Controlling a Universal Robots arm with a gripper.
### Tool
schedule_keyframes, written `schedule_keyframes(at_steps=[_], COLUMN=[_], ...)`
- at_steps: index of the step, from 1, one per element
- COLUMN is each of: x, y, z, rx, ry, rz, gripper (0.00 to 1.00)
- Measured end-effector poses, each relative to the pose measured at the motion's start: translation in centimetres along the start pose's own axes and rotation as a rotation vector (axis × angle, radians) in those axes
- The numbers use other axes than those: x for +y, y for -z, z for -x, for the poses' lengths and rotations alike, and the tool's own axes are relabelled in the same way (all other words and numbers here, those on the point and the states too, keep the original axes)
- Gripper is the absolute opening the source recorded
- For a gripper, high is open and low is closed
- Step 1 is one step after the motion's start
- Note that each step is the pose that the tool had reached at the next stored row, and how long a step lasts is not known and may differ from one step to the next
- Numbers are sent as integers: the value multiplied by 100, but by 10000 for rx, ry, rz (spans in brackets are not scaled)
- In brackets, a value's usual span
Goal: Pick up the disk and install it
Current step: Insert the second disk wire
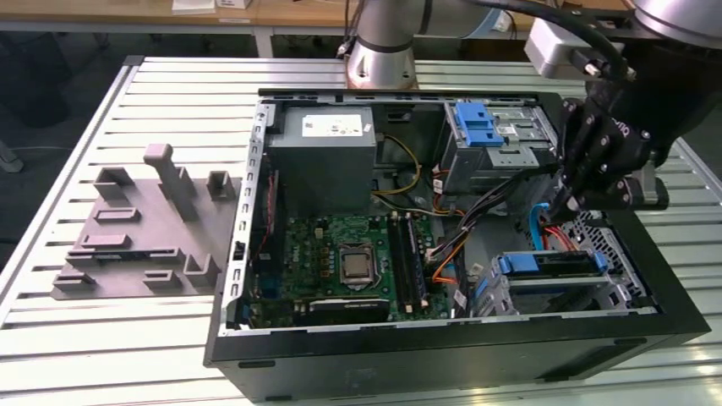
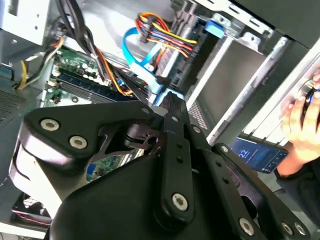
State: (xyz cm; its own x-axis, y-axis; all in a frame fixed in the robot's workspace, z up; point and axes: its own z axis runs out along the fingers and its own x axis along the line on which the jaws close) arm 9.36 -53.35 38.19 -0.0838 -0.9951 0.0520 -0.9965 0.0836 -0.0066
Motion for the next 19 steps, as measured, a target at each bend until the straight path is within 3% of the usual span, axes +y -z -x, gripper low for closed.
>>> schedule_keyframes(at_steps=[5,10,13,17,19], x=[7,9,9,10,10], y=[8,55,51,26,11], z=[87,106,115,122,124], rx=[43,92,168,175,175], ry=[1,1,1,1,0], rz=[-3,-8,-14,-15,-15], gripper=[11,11,11,11,23])
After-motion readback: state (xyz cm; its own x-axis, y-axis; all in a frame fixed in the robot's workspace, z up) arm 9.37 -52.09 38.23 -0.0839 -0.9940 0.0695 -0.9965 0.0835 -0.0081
